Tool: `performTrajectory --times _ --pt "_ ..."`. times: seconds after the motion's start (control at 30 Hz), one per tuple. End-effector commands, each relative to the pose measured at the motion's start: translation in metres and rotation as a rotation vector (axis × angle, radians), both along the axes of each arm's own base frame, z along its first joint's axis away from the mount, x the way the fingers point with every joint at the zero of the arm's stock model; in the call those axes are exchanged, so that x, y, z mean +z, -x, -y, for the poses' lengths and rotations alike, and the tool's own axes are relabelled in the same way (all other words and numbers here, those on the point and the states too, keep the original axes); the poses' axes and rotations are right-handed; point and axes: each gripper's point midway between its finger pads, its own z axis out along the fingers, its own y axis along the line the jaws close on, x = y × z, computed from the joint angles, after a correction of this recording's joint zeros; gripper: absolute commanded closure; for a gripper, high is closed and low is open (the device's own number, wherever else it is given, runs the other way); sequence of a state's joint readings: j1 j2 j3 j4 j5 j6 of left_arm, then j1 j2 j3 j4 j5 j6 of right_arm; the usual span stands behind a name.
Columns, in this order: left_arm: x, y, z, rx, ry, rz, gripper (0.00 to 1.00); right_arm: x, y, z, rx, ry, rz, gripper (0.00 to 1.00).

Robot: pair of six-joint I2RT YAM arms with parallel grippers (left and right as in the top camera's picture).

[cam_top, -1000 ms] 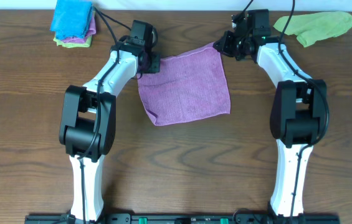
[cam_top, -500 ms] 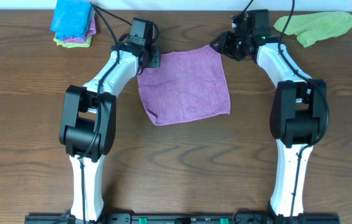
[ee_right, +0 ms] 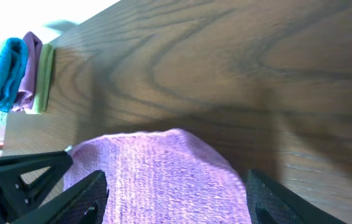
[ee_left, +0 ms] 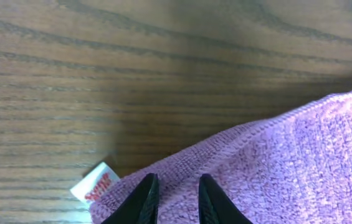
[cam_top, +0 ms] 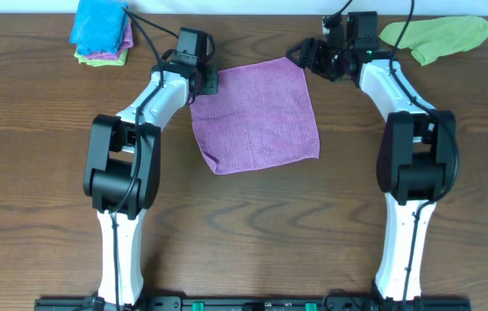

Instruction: Fold the cloth

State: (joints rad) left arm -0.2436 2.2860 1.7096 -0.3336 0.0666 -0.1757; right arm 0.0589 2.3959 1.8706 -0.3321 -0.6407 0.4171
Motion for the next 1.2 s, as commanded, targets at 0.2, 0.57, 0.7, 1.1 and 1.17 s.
performTrajectory --times 0.2,0.57,0.7,1.1,1.17 --pt "0.002 -0.011 -0.028 0.040 -0.030 0.029 0.61 0.042 0.010 0.022 0.060 0.087 0.086 0.27" --pt "0.087 -0.003 -0.051 0.071 -0.049 0.099 0.55 0.055 0.067 0.070 0.066 0.386 -0.059 0.32" --pt "0.116 0.031 -0.049 0.081 0.000 0.028 0.52 0.058 0.094 0.072 0.113 0.414 -0.128 0.37" --pt "0.109 0.145 -0.004 0.018 0.173 -0.373 0.93 0.052 0.172 0.074 0.303 0.448 -0.355 0.47" --pt "0.113 0.158 -0.002 0.030 0.136 -0.347 0.93 0.053 0.180 0.074 0.318 0.447 -0.382 0.47"
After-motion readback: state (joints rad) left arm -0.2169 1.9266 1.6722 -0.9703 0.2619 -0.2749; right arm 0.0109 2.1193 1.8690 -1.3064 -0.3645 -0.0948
